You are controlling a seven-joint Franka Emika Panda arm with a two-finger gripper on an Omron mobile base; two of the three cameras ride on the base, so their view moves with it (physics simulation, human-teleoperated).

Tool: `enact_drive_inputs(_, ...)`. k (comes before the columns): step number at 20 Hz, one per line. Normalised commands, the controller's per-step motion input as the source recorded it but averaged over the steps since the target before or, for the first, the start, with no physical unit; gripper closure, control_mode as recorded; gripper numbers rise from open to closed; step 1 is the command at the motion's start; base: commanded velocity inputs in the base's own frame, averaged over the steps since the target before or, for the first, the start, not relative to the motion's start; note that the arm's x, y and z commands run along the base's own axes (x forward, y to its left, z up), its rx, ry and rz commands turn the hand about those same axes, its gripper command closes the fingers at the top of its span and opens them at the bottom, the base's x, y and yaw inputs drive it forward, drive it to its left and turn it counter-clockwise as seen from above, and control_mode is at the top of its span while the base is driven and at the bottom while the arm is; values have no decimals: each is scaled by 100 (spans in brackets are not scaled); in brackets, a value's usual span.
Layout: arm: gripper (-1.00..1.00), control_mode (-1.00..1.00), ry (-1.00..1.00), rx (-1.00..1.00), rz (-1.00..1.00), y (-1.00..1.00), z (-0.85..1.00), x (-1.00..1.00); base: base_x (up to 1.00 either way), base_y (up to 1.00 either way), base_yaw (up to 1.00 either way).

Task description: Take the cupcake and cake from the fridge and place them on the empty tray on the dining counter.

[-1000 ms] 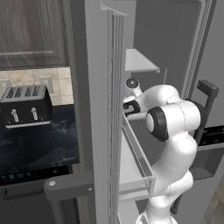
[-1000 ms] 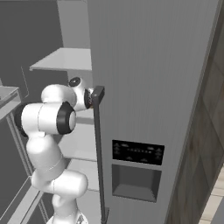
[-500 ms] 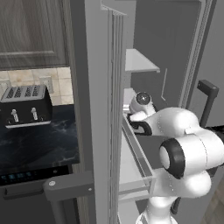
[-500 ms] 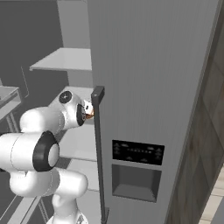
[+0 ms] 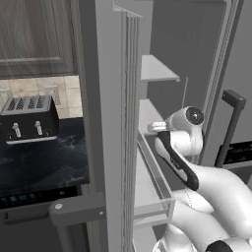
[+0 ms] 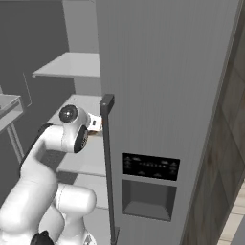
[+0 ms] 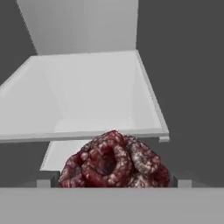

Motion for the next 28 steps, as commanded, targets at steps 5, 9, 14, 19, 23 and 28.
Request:
enact_drive_inputs(5, 100, -100, 27, -2, 19, 0, 100, -100, 0, 0, 0)
enact_drive_inputs(9, 100, -100, 29, -1, 11, -6, 100, -100, 0, 0, 0)
enact_drive_inputs(14, 100, -100, 13, 0, 6, -17, 65, -100, 0, 0, 0)
enact_drive_inputs(19, 100, -100, -5, 0, 0, -33, 2, -100, 0, 0, 0)
enact_drive_inputs(23, 100, -100, -14, 0, 0, -31, 0, -100, 0, 0, 0)
enact_drive_inputs(28, 100, -100, -6, 0, 0, -37, 8, -100, 0, 0, 0)
